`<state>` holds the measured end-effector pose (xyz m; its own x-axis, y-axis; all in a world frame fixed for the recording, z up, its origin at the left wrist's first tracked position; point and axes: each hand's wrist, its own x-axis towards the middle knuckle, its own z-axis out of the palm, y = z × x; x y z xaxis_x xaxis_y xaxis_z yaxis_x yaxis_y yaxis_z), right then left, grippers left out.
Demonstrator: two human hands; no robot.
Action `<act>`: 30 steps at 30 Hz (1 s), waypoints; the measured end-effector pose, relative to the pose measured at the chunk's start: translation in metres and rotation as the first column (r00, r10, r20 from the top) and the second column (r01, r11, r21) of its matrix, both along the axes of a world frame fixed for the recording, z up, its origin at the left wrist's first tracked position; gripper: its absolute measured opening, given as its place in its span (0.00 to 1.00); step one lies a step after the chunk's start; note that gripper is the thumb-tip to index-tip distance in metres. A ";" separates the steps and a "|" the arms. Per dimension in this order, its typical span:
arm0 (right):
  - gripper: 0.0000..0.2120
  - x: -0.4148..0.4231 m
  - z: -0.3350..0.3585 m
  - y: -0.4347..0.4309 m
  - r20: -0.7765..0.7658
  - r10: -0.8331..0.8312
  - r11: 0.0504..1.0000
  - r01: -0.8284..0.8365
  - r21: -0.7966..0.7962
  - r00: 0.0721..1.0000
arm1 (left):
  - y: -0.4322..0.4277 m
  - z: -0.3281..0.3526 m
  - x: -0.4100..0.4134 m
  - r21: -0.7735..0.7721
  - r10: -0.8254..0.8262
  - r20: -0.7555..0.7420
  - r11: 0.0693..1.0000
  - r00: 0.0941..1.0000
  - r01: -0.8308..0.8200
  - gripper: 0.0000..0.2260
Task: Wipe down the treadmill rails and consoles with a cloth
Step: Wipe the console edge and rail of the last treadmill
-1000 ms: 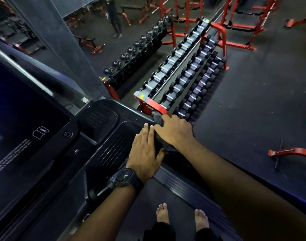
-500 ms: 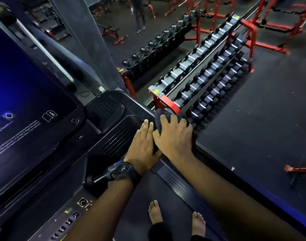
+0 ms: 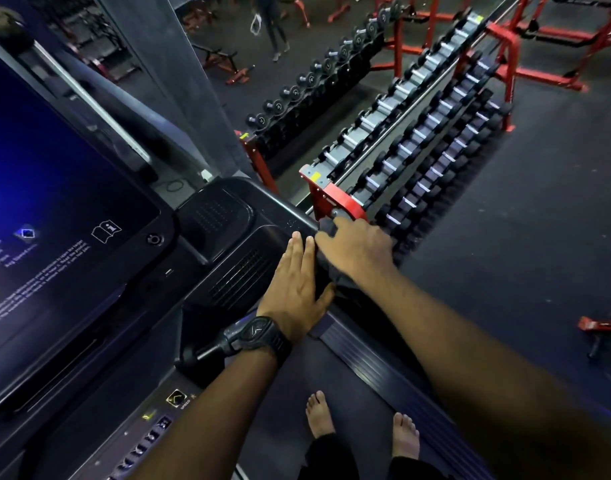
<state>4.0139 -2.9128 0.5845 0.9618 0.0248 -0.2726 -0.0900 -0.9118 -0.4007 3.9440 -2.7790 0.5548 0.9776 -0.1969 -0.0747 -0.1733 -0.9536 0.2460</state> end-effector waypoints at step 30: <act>0.30 0.006 -0.009 0.045 0.275 0.269 0.948 -0.204 -0.243 0.923 | 0.036 0.007 0.017 0.221 0.298 0.022 0.929 0.954 -0.295 0.59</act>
<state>4.0202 -2.8681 0.5757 0.9715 0.2370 0.0053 0.2342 -0.9561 -0.1763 3.9606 -2.7427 0.5621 0.9877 0.1246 -0.0946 0.1275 -0.9915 0.0254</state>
